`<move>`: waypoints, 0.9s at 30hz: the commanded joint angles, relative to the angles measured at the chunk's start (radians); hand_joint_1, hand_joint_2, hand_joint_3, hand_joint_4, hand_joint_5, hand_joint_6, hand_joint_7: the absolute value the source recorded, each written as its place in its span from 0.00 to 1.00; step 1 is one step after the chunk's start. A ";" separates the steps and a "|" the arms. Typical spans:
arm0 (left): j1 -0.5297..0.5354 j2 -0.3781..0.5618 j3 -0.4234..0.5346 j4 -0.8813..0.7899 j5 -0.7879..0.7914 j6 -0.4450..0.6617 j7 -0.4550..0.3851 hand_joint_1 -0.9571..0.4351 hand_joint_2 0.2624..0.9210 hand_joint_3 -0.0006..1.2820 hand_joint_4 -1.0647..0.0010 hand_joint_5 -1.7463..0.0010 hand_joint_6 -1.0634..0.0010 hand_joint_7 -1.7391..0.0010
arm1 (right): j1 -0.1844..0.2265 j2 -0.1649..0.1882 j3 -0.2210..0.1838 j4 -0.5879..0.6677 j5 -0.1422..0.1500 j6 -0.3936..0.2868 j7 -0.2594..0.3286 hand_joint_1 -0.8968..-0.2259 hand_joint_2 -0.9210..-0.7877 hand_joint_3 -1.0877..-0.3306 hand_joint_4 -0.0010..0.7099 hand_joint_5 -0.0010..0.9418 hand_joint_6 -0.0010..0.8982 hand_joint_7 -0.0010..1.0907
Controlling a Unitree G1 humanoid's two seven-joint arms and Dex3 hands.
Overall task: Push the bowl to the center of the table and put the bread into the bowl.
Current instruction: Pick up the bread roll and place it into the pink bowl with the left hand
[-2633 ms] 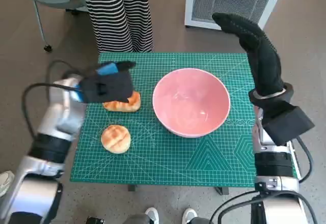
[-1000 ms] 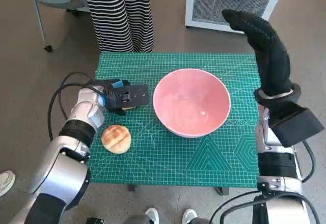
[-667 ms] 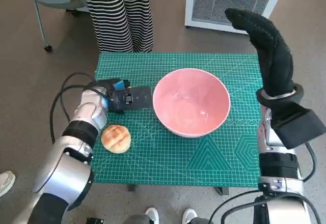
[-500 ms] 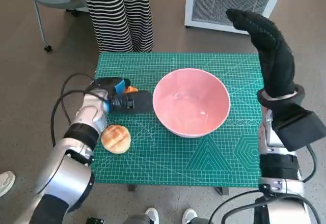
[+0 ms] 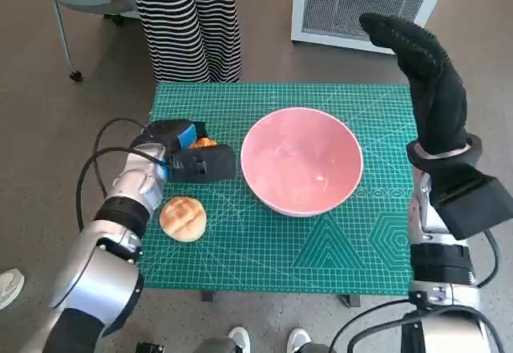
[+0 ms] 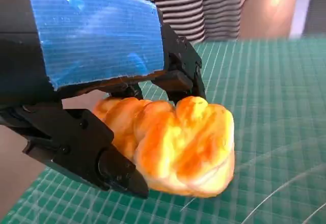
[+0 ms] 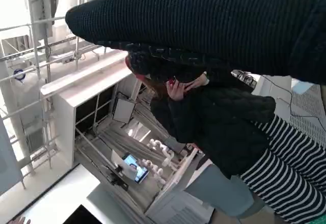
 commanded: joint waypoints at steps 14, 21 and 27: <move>0.159 0.106 0.194 -0.774 -0.052 0.024 0.004 0.69 0.98 0.02 0.27 0.38 0.37 0.36 | 0.011 0.004 0.010 0.007 -0.001 0.024 0.003 0.15 0.00 0.37 0.44 0.01 0.00 0.63; 0.186 0.053 0.197 -0.973 -0.057 0.035 -0.041 0.69 0.98 0.02 0.26 0.40 0.35 0.35 | 0.008 0.005 0.010 0.013 -0.001 0.022 0.003 0.14 0.00 0.37 0.44 0.01 0.00 0.63; 0.169 0.006 0.167 -0.947 -0.069 -0.023 -0.071 0.69 0.97 0.02 0.24 0.43 0.35 0.34 | 0.008 0.007 0.011 0.009 -0.002 0.024 0.001 0.15 0.00 0.37 0.43 0.01 0.00 0.63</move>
